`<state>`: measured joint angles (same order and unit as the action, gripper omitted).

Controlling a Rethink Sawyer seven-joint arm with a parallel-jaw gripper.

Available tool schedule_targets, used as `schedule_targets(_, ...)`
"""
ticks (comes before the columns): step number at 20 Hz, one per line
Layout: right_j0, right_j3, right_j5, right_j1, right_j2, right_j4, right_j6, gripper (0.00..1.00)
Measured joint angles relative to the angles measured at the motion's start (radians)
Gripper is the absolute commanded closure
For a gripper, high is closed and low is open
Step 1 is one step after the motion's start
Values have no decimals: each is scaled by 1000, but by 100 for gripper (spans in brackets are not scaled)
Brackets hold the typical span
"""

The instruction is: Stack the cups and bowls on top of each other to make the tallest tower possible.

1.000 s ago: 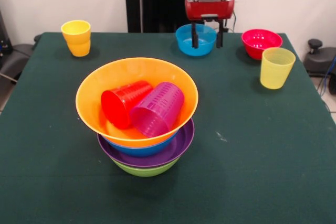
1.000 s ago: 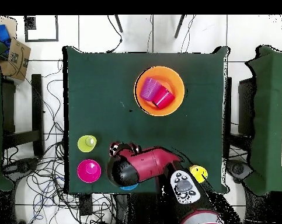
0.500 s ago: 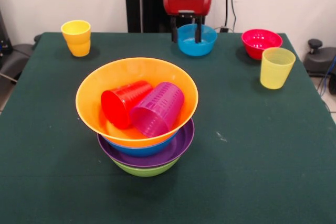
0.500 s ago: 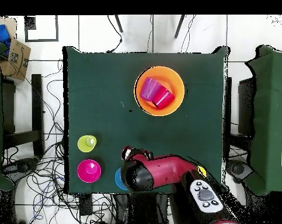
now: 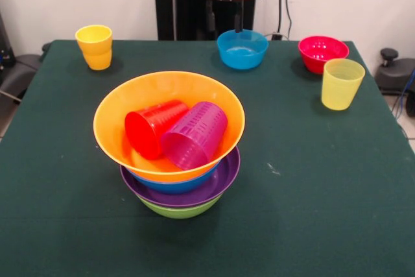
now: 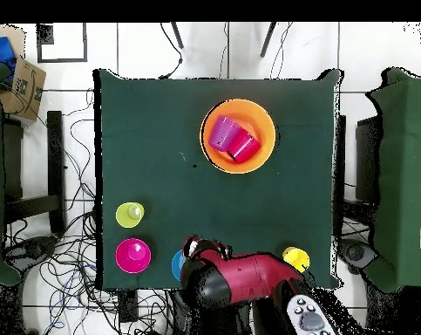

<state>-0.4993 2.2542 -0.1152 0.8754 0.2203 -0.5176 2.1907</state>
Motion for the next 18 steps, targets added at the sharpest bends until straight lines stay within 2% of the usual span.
schedule_targets(2,-19,25,-1,27,6,0,0,0)
schedule_targets(3,-55,60,-1,67,15,0,0,0)
schedule_targets(7,-129,134,-1,165,22,-1,0,0)
schedule_targets(9,-147,155,-1,195,22,-9,0,0)
schedule_targets(12,-164,183,0,230,19,-51,0,0)
schedule_targets(13,-172,193,2,236,17,-95,0,0)
schedule_targets(16,-177,199,11,236,13,-142,0,0)
schedule_targets(18,-160,200,45,236,-23,-213,0,0)
